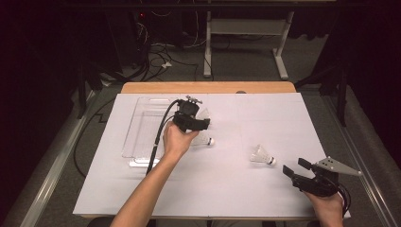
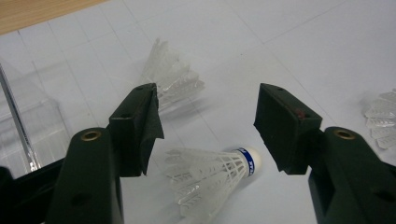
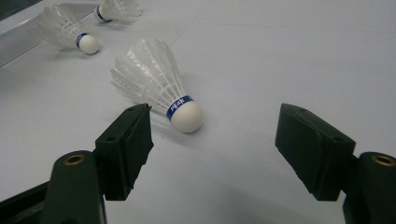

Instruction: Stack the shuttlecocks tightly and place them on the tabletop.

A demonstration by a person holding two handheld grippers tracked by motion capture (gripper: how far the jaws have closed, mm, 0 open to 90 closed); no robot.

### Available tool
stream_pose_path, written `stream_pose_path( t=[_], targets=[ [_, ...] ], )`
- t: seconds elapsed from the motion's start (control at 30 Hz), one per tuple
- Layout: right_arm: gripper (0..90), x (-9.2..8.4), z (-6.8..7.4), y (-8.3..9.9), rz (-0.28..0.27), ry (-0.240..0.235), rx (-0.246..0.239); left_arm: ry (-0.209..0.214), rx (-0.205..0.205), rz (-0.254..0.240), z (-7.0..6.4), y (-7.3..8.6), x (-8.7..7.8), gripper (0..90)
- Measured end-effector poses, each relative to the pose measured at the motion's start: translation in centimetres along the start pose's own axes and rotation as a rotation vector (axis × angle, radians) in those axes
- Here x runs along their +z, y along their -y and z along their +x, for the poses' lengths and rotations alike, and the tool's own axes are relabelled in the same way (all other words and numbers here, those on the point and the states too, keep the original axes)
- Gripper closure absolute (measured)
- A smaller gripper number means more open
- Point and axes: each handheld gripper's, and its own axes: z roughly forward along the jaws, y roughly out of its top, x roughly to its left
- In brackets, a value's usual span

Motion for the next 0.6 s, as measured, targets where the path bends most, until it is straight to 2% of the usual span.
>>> stream_pose_path(
  t=[0.4,0.6],
  targets=[
    [27.6,0.0,0.0,0.0,0.003,-0.004,0.002,-0.012,-0.007,0.063,0.5,-1.7,1.9,40.3],
    [27.6,0.1,0.0,0.0,0.002,-0.007,0.002,-0.013,-0.022,0.072,0.9,-3.0,3.0,40.1]
  ],
)
